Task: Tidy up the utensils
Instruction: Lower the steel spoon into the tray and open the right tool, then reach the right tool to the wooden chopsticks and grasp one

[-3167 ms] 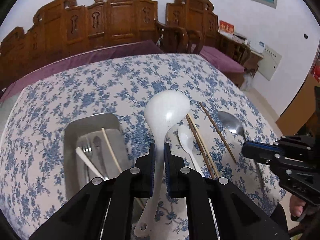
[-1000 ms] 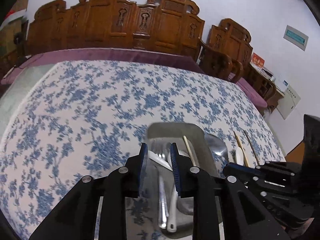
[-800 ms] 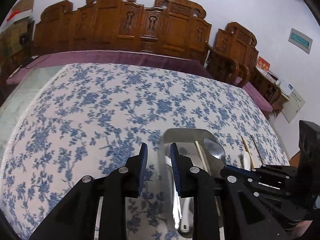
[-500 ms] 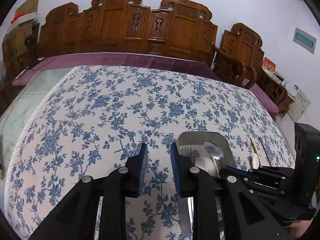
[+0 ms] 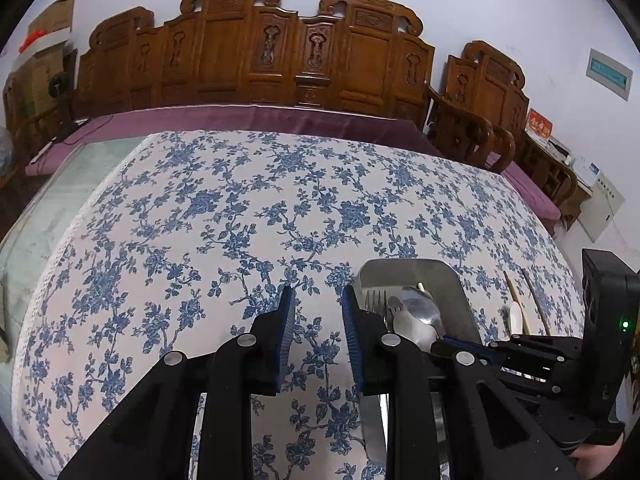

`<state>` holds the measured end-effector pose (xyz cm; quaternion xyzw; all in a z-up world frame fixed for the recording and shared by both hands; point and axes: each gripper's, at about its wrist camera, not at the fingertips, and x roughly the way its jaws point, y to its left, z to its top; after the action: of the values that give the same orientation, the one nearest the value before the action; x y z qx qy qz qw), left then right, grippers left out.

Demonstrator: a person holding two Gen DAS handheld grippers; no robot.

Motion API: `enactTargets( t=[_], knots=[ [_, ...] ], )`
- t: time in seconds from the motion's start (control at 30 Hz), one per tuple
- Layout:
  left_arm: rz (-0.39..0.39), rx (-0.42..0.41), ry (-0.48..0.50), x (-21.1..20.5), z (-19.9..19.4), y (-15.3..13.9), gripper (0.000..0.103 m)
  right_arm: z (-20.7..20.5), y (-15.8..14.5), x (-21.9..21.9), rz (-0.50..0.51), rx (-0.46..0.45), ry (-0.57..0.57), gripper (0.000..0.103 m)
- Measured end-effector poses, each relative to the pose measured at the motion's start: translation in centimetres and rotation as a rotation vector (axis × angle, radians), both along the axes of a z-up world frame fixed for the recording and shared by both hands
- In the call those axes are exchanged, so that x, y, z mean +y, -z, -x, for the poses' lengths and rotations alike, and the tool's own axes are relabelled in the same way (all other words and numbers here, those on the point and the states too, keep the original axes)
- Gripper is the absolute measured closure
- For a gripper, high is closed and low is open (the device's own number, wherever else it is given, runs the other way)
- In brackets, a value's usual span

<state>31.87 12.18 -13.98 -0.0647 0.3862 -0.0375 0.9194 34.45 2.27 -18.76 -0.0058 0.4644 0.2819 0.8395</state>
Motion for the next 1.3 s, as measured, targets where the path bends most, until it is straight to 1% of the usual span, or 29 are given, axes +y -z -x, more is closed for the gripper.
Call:
enactTargets(
  t=[0.07,0.23,0.33,0.47,0.53,0.67,0.73,0.77,0.83,0.93,0.97,1.0,1.03,1.07,1.13,1.3],
  knots=[
    [-0.001,0.000,0.002,-0.1,0.0,0.0,0.080,0.0,0.0,-0.1,-0.002,0.000,0.002,0.096],
    [-0.008,0.005,0.011,-0.3,0.0,0.1,0.080,0.0,-0.2,-0.4,0.002,-0.009,-0.003,0.096],
    [-0.013,0.002,0.020,-0.6,0.1,0.0,0.080,0.6,-0.9,-1.1,0.012,-0.042,-0.011,0.096],
    [-0.019,0.000,0.034,-1.2,0.3,0.0,0.079,1.6,-1.9,-3.2,0.030,-0.085,-0.018,0.096],
    [-0.026,-0.002,0.044,-1.8,0.5,0.0,0.076,2.1,-2.5,-4.4,0.035,-0.102,-0.015,0.096],
    [-0.038,-0.003,0.072,-3.5,0.9,0.3,0.063,3.6,-3.3,-8.3,0.042,-0.133,0.008,0.096],
    [-0.049,-0.002,0.092,-4.6,1.1,0.5,0.060,4.3,-3.4,-10.2,0.054,-0.140,0.026,0.096],
    [-0.055,0.000,0.102,-5.2,1.3,0.6,0.056,4.6,-3.4,-11.5,0.061,-0.144,0.038,0.096],
    [-0.064,-0.001,0.121,-6.2,1.5,0.8,0.052,5.1,-3.2,-13.3,0.076,-0.145,0.059,0.096],
    [-0.075,0.001,0.149,-7.8,2.0,1.0,0.051,5.6,-2.4,-16.2,0.109,-0.135,0.090,0.096],
    [-0.076,0.001,0.153,-8.3,2.1,1.1,0.047,5.7,-2.1,-17.1,0.122,-0.131,0.105,0.096],
    [-0.075,0.001,0.161,-8.8,2.3,1.1,0.041,5.8,-1.8,-18.0,0.128,-0.129,0.117,0.096],
    [-0.073,-0.002,0.171,-9.3,2.6,1.1,0.039,5.8,-1.5,-18.7,0.134,-0.124,0.127,0.096],
    [-0.072,-0.004,0.178,-9.7,2.7,1.1,0.039,5.9,-1.3,-19.3,0.138,-0.121,0.135,0.092],
    [-0.076,-0.006,0.197,-10.9,3.2,1.1,0.039,5.9,-0.6,-20.6,0.149,-0.111,0.157,0.089],
    [-0.072,-0.003,0.229,-13.2,4.1,1.4,0.038,5.6,0.8,-23.1,0.173,-0.095,0.196,0.089]
  ],
)
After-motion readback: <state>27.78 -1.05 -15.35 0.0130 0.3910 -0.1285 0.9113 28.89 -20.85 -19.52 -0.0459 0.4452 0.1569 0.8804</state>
